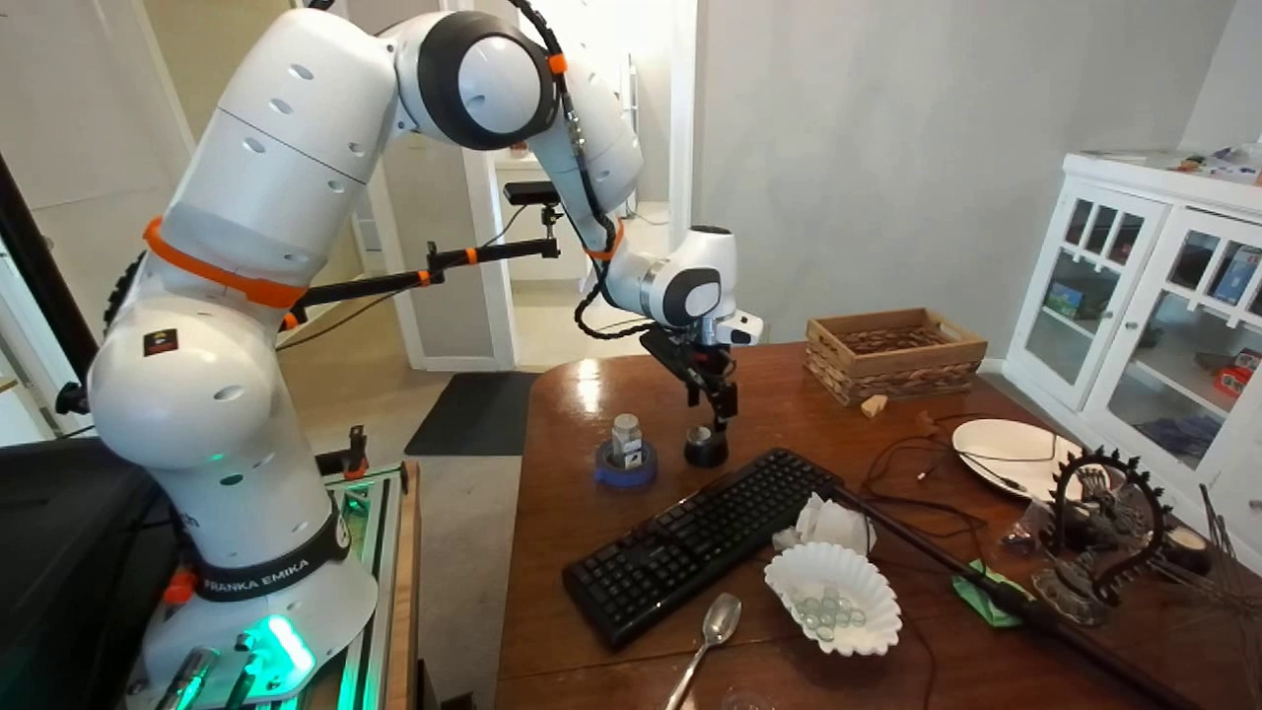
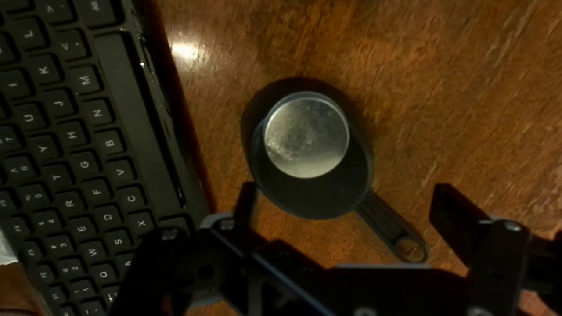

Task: Remove the silver lid from the black pot, put the lid on the container and put the black pot in an upright position

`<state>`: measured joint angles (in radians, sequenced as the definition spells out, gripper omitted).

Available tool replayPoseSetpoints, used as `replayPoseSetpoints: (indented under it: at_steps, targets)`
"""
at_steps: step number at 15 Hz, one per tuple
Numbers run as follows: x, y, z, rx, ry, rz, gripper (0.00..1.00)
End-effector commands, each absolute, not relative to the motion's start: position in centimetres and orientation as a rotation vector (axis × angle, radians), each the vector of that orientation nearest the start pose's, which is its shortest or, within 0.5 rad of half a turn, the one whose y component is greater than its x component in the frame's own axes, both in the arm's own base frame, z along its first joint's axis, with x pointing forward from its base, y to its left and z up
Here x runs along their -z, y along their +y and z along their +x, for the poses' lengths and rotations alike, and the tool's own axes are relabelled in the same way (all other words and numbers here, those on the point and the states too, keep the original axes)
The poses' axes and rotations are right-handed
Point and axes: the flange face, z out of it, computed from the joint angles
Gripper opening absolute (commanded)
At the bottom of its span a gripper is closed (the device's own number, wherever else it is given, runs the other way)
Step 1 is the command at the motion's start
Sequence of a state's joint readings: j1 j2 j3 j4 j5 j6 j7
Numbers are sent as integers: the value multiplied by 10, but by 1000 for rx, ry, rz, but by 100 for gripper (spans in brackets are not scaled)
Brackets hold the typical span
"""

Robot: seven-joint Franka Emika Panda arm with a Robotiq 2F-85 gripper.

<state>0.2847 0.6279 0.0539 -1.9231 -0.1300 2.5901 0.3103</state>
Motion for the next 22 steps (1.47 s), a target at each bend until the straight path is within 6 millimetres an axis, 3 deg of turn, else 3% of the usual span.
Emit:
replayPoseSetpoints:
  at_steps: [1, 6, 16, 19, 22]
  targets:
    - [-157, 212, 596, 83, -133, -3166, 100]
    - [-163, 207, 585, 80, -101, -3162, 100]
    - [-152, 187, 572, 24, 16, -3172, 100]
    - [-154, 185, 568, 24, 32, -3175, 68]
    - [-156, 187, 565, 22, 28, -3174, 42]
